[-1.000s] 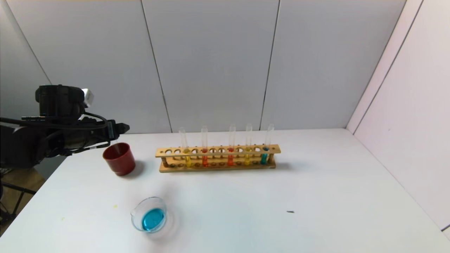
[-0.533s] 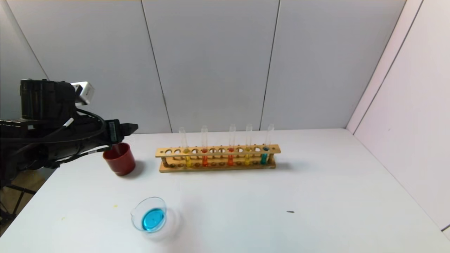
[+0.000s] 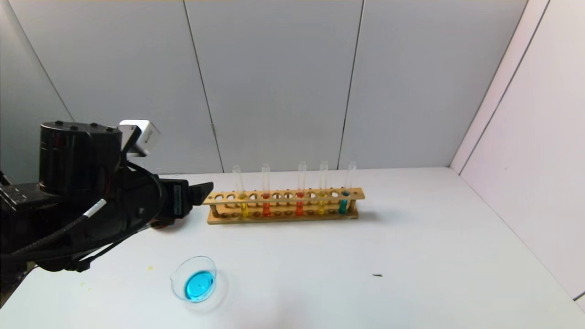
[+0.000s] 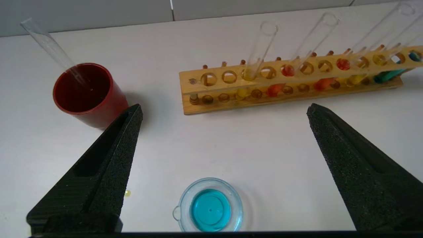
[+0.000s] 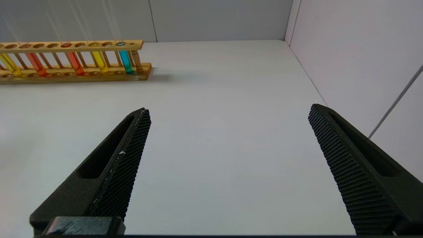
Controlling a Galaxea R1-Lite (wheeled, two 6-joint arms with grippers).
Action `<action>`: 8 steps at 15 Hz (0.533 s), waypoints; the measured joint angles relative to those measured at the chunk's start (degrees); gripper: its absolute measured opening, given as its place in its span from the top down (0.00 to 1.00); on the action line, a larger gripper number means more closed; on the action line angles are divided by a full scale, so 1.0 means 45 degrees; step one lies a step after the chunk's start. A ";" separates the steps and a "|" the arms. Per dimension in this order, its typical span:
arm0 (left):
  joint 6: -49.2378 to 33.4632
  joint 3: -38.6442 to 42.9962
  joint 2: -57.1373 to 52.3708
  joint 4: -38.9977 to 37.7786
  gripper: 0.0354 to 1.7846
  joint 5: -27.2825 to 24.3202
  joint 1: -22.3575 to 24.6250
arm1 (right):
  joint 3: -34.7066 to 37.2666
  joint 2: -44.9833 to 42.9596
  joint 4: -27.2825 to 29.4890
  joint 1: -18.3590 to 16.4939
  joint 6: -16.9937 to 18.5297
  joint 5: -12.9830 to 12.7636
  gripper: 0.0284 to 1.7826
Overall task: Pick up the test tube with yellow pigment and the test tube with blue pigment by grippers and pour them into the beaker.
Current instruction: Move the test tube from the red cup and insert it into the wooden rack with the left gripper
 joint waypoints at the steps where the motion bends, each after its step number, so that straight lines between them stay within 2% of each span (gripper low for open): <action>1: -0.0073 0.0030 0.0203 -0.0022 0.02 0.0314 -0.0385 | 0.0000 0.0000 0.0005 0.0000 0.0005 0.0005 0.02; 4: -0.0238 -0.0024 0.1084 -0.0539 0.02 0.0710 -0.1051 | 0.0000 0.0000 0.0000 0.0000 0.0000 0.0005 0.02; 8: -0.0195 -0.0228 0.2614 -0.2127 0.02 0.0926 -0.1151 | 0.0000 -0.0003 0.0000 0.0000 0.0005 0.0005 0.02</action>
